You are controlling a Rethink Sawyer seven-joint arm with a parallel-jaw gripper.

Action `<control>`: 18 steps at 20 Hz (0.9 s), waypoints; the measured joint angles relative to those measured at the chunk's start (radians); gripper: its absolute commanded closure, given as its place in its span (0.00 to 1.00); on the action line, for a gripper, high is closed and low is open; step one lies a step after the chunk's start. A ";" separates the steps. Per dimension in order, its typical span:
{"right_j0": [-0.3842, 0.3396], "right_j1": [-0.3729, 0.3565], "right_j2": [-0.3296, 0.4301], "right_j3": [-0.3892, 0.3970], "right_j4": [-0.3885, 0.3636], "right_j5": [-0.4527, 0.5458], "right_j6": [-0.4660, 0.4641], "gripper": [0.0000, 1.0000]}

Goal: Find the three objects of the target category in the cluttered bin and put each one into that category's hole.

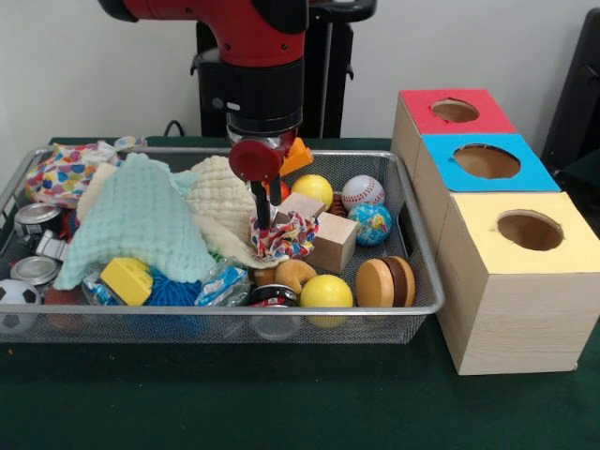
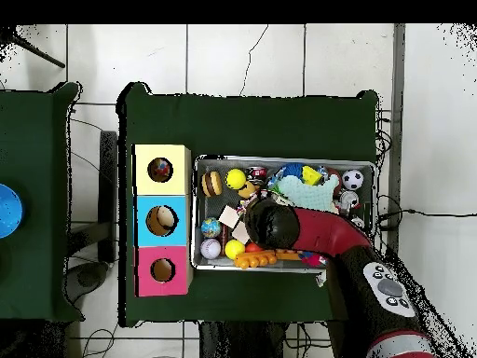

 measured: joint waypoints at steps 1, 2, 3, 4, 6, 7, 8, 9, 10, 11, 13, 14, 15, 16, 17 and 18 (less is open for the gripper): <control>0.002 0.002 0.000 -0.001 0.003 0.000 0.000 0.00; 0.005 0.005 0.000 -0.003 0.010 0.000 0.000 0.00; 0.007 0.006 0.000 -0.004 0.012 0.000 0.000 0.00; 0.010 0.008 0.000 -0.008 0.017 0.000 0.000 0.00; 0.015 0.010 0.000 -0.012 0.022 0.000 0.000 0.00; 0.016 0.010 0.000 -0.013 0.023 0.000 0.000 0.00; 0.017 0.011 0.000 -0.015 0.024 0.000 0.000 0.00; 0.019 0.012 0.000 -0.016 0.025 0.000 0.000 0.00; 0.021 0.013 0.000 -0.019 0.028 0.000 0.000 0.00; 0.022 0.013 0.000 -0.020 0.029 0.000 0.000 0.00; 0.024 0.017 0.000 -0.024 0.033 0.000 0.000 0.00; 0.024 0.019 0.000 -0.026 0.035 0.000 0.000 0.00; 0.024 0.024 0.000 -0.029 0.037 0.000 0.000 0.00; 0.024 0.029 0.000 -0.034 0.040 0.000 0.000 0.00; 0.024 0.031 0.000 -0.036 0.041 0.000 0.000 0.00; 0.024 0.034 0.000 -0.038 0.042 0.000 0.000 0.00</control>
